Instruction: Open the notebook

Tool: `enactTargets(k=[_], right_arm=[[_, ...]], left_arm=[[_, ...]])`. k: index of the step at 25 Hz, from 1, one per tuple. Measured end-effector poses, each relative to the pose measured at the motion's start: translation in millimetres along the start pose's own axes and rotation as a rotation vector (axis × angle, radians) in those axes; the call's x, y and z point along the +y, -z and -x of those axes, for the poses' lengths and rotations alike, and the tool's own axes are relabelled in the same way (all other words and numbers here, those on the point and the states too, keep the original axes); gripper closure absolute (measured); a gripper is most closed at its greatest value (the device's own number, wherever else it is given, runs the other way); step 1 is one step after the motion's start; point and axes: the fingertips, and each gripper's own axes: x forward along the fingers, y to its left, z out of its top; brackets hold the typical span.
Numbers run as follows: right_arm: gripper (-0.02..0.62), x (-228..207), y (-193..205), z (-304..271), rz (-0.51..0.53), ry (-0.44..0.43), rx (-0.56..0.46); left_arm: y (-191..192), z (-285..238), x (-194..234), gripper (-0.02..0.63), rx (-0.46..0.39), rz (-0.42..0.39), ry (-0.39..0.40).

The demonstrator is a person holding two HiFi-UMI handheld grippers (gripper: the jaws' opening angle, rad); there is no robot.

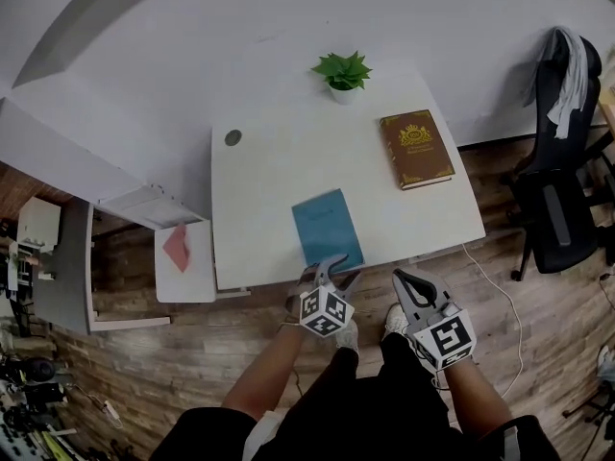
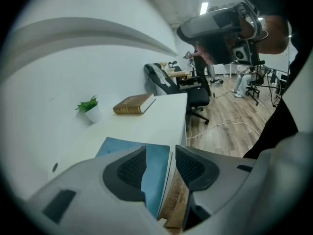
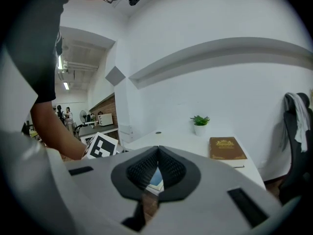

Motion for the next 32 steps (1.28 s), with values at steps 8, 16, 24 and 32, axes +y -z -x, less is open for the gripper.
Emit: enactTargets(k=[8,16,24,32], right_arm=[[0.594,-14,14,3,-0.016,-0.014,-0.014],[0.594,-29,13,5,-0.032,-0.002,-0.037],[0.594,-14,17,3,-0.029,-0.037,-0.035],[0.594,-29,15,0,-0.014,-0.001,-0.022]], left_arm=[[28,-38,-4,0.433,0.181,-0.076,0.029],[34,-43,-6,0.474,0.215,-0.034,0.066],[25,-33,-14,0.584,0.194,-0.091,-0.005],[4,13,13,0.594,-0.031,0.099,-0.249]])
